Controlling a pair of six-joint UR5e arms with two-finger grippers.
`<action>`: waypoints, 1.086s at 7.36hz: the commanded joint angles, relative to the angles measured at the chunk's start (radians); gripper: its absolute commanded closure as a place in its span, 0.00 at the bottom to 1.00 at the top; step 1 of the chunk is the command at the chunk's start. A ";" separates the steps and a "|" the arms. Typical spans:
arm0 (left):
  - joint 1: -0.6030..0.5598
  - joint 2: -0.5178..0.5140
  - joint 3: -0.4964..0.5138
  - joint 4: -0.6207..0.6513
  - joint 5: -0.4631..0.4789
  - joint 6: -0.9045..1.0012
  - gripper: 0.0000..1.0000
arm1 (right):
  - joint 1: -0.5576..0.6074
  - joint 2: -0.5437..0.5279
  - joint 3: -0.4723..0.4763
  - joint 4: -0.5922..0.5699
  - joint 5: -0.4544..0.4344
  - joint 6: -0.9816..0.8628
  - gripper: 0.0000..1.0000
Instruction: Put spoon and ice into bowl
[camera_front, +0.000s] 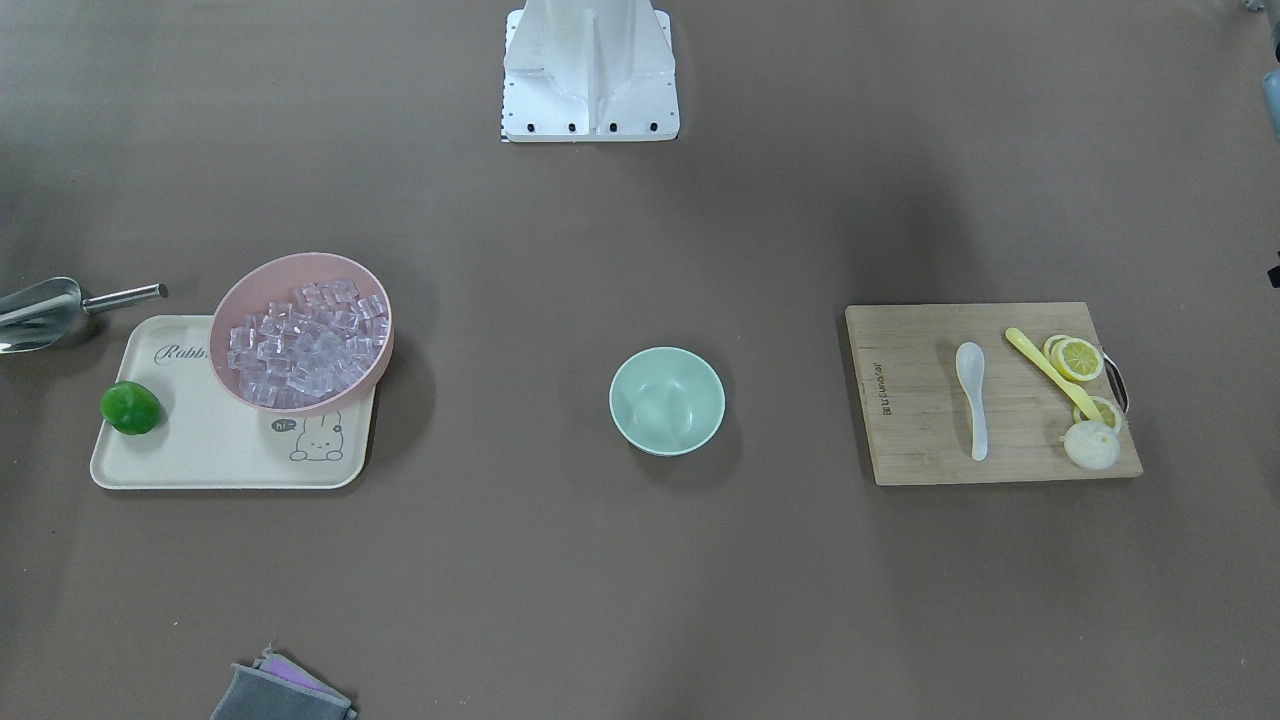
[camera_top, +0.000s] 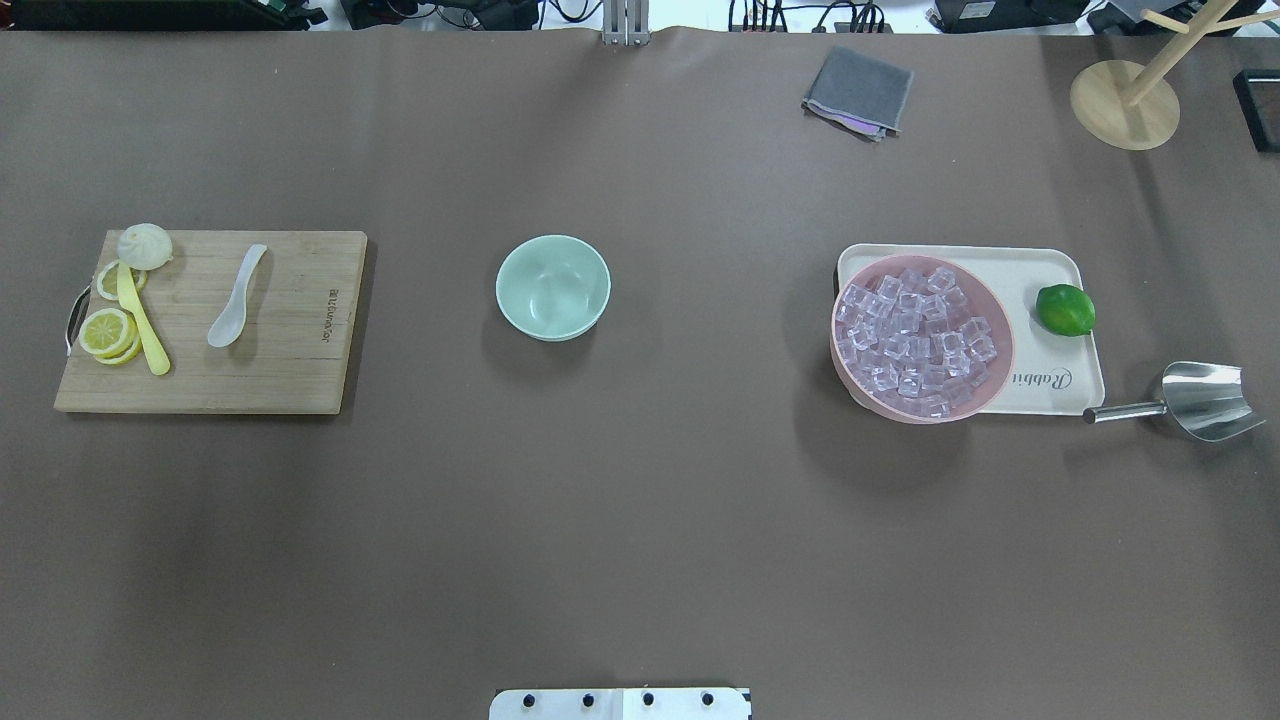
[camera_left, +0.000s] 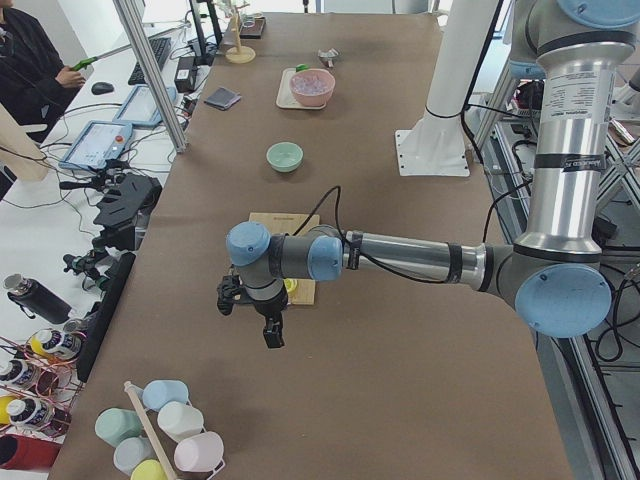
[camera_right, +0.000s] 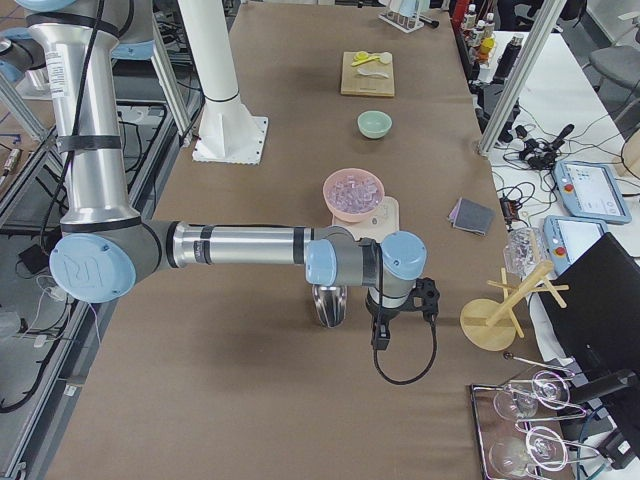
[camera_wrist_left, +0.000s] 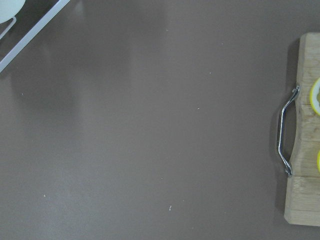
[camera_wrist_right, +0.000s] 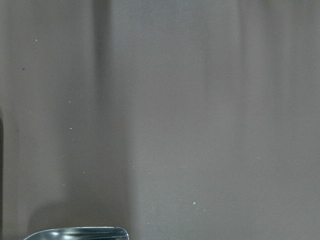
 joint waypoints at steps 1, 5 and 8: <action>-0.006 -0.011 -0.004 0.004 0.005 -0.006 0.01 | 0.000 -0.003 0.000 -0.001 -0.001 0.001 0.00; -0.004 -0.011 0.005 0.003 0.003 -0.008 0.01 | 0.001 -0.002 0.002 -0.001 0.000 0.000 0.00; -0.004 -0.004 0.007 0.003 0.005 -0.008 0.01 | 0.000 0.000 0.003 0.007 0.007 0.000 0.00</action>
